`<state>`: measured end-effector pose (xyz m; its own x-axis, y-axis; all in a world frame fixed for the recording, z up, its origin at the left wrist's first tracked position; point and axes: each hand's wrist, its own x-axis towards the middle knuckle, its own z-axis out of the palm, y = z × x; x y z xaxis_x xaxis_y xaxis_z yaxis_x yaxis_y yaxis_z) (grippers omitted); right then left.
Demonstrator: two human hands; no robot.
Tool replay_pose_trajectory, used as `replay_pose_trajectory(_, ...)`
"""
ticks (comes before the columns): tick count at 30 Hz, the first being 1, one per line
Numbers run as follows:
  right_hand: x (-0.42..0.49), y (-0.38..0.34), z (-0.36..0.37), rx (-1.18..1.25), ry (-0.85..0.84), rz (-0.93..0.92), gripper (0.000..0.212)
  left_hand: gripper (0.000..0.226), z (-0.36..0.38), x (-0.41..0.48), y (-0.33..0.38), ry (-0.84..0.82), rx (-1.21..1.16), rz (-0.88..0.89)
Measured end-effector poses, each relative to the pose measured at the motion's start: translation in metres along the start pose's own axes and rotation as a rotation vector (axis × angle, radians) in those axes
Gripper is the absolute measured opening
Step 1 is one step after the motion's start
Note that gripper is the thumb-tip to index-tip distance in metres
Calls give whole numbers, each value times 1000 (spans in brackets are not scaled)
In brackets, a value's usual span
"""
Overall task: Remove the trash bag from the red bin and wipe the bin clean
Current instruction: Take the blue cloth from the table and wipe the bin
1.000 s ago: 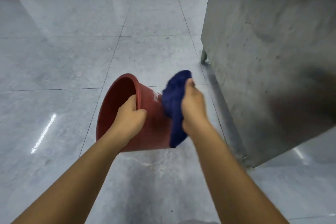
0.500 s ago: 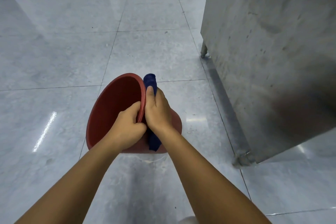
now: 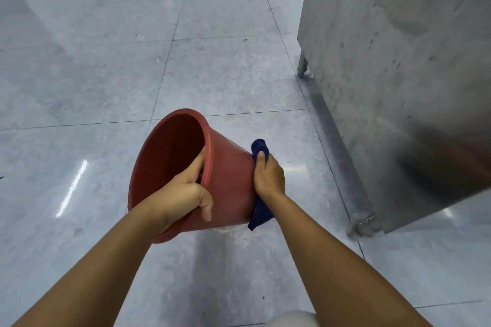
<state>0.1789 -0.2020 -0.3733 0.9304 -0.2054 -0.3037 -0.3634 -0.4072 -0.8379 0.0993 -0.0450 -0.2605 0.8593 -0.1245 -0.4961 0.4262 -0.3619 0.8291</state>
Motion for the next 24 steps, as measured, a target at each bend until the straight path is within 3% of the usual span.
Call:
replay_pose_trajectory(4, 6, 27, -12, 230, 151, 335, 53, 123, 2, -3, 4, -41, 20, 12)
replay_pose_trajectory(6, 1, 30, -23, 374, 216, 394, 53, 112, -2, -4, 3, -38, 19, -15)
replay_pose_trajectory(10, -15, -18, -38, 409, 258, 119, 50, 60, -9, -8, -2, -75, -13, -121)
replay_pose_trajectory(16, -69, -108, -24, 270, -15, -391, 42, 45, 1, -4, 11, -3, -180, -30)
replay_pose_trajectory(20, -86, -124, 7, 236, -223, -450, 37, 13, 1, -8, 11, -26, -80, -28)
replay_pose_trajectory(24, -70, -129, 8, 132, -368, -381, 49, 15, 1, -15, 9, -102, 25, -66)
